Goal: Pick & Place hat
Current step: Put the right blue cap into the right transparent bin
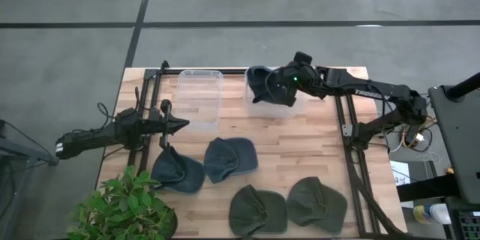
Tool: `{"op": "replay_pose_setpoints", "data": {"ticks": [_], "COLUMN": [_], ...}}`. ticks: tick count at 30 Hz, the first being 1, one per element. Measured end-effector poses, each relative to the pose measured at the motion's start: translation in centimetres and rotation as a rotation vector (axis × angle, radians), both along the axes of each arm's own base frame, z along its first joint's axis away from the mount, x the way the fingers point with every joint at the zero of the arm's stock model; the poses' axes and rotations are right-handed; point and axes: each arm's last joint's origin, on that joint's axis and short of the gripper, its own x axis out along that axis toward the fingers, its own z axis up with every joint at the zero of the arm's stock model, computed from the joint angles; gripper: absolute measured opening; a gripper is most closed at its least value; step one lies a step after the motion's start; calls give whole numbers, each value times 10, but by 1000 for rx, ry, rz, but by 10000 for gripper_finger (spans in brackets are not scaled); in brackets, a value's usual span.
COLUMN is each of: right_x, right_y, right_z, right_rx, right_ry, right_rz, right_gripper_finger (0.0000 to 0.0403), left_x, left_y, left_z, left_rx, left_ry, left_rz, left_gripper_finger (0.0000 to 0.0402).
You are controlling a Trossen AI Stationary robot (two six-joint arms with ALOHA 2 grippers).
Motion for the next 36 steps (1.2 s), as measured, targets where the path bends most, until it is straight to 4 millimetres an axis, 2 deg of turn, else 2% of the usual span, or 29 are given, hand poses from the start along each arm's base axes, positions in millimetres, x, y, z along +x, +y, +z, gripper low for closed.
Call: {"op": "replay_pose_setpoints", "data": {"ticks": [10,25,28,36], "right_x": [3,19,20,12], "right_y": [-22,-36,-38,-37], "right_z": [-24,-68,-70,-59], "right_rx": [140,206,162,123], "right_ry": [11,171,197,184], "right_rz": [-61,-133,-159,-181], "right_gripper_finger": [13,17,43,158], "left_x": [0,0,0,0], "left_y": [0,0,0,0], "left_z": [0,0,0,0], "left_rx": [0,0,0,0], "left_ry": [0,0,0,0], "left_rz": [0,0,0,0], "left_gripper_finger": [0,0,0,0]}}
